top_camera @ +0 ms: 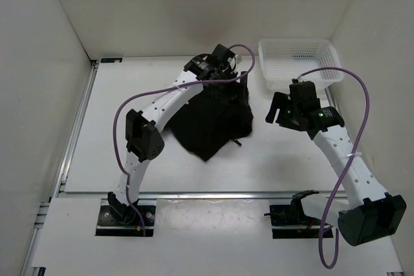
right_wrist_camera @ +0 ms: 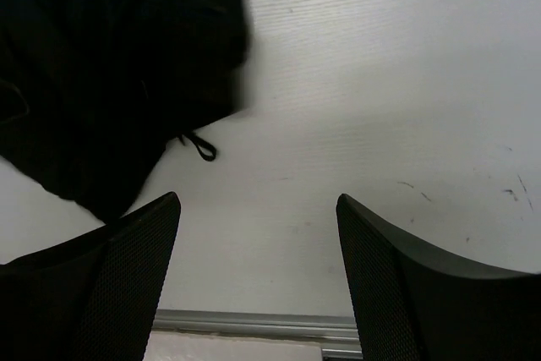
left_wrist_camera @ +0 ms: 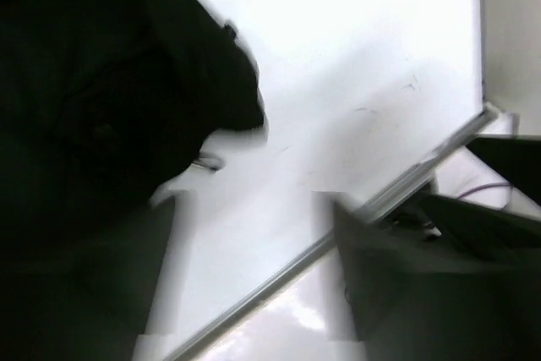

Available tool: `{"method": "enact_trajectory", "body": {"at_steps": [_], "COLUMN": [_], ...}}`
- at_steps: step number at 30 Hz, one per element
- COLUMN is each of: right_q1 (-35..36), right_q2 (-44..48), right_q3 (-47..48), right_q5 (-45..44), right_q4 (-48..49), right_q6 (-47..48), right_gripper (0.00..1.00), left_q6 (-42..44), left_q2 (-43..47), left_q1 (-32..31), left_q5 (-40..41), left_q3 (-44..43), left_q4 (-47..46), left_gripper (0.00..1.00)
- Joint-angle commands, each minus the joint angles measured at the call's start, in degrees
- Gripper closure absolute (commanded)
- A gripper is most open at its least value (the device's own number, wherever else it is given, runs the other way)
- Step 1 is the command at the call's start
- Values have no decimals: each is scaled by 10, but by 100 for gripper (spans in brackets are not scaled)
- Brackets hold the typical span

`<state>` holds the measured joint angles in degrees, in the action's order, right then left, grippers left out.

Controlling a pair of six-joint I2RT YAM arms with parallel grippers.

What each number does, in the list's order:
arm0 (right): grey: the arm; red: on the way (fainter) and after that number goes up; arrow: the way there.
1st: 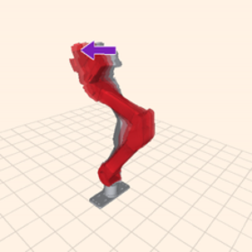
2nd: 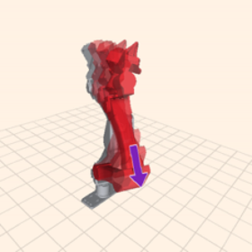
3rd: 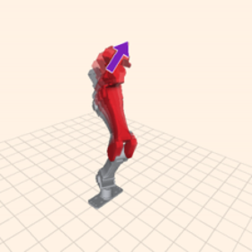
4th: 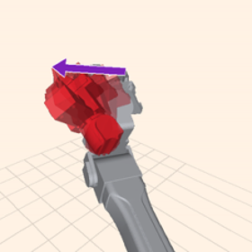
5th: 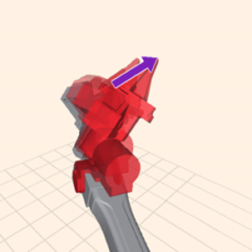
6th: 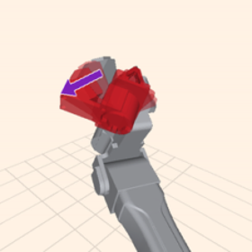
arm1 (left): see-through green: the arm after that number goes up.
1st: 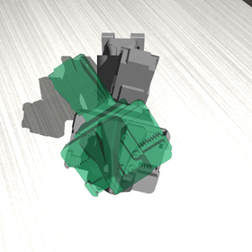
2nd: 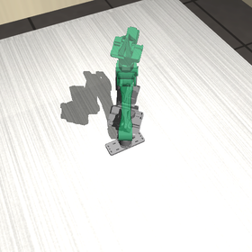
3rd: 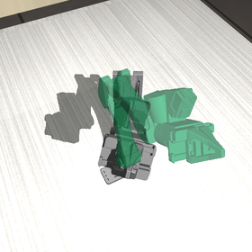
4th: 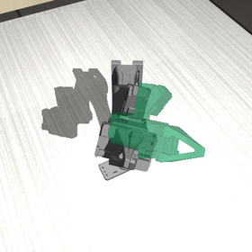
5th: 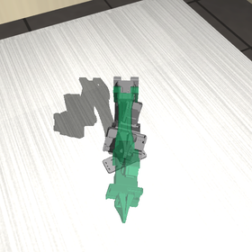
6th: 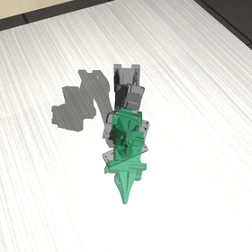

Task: Fold and stack the shorts
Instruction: Flatten the shorts out

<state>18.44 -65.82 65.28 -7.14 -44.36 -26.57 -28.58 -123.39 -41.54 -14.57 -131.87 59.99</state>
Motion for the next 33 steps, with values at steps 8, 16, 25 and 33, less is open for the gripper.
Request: {"method": "enact_trajectory", "body": {"at_steps": [8, 16, 25, 33], "right_q1": [-24, 74, 335, 420], "right_q2": [39, 64, -169, -331], "right_q3": [-66, -141, -27, 41], "right_q5": [-4, 107, -33, -80], "right_q4": [7, 72, 72, 102], "right_q6": [2, 2, 13, 13], "right_gripper": [19, 18, 15, 19], "left_q6": [39, 37, -53, -65], "left_q2": [161, 388, 423, 264], "left_q1": [59, 129, 345, 364], "left_q5": [-2, 127, 37, 44], "left_q3": [99, 437, 711, 655], "left_q4": [0, -71, -133, -156], "left_gripper": [0, 0, 0, 0]}}
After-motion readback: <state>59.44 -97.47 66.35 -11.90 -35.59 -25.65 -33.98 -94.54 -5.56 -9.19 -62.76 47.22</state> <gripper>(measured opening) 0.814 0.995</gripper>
